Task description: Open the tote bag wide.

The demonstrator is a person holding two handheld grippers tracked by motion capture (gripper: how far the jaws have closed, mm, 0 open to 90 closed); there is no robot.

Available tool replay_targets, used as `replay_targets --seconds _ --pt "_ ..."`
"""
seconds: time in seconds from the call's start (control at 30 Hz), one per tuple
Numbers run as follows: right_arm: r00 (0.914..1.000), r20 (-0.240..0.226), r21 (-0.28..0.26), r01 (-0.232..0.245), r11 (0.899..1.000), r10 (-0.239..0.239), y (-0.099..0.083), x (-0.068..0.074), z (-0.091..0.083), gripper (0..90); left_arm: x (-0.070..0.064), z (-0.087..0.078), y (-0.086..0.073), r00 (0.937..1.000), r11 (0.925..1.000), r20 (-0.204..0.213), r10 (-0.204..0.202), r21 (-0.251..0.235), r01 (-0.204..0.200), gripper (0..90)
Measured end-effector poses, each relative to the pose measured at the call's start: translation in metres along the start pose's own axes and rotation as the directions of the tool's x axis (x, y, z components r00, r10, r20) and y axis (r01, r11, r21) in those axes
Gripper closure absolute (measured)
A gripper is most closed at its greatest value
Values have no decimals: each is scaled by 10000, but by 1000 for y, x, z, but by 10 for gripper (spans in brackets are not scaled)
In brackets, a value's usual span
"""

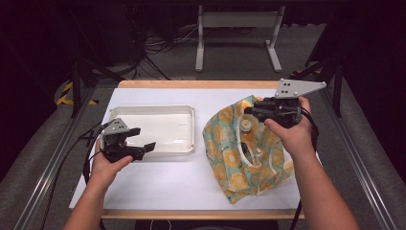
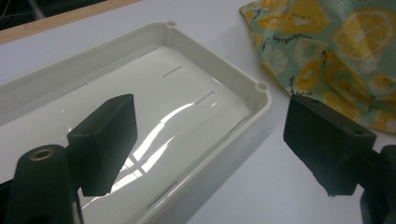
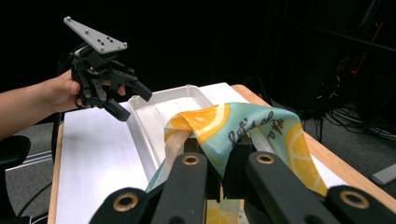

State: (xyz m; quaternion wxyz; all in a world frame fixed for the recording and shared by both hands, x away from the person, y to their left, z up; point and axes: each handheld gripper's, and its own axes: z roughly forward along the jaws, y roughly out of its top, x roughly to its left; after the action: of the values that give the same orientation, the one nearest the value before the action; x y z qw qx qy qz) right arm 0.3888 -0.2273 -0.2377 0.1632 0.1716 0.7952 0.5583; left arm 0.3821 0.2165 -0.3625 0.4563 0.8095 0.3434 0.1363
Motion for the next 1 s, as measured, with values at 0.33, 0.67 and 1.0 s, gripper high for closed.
replay_targets --seconds 0.33,0.67,1.0 --pt "10000 -93 -23 12 10000 -12 1 0 18 878 -11 3 7 9994 9994 30 340 -46 -340 130" --pt "10000 -6 -82 -63 9999 63 1 -4 22 871 -34 7 31 9935 9965 929 661 -573 -610 114" --pt "10000 29 -81 -73 9999 73 0 -6 25 868 -67 21 69 9746 9864 1734 1416 -1083 -1240 110"
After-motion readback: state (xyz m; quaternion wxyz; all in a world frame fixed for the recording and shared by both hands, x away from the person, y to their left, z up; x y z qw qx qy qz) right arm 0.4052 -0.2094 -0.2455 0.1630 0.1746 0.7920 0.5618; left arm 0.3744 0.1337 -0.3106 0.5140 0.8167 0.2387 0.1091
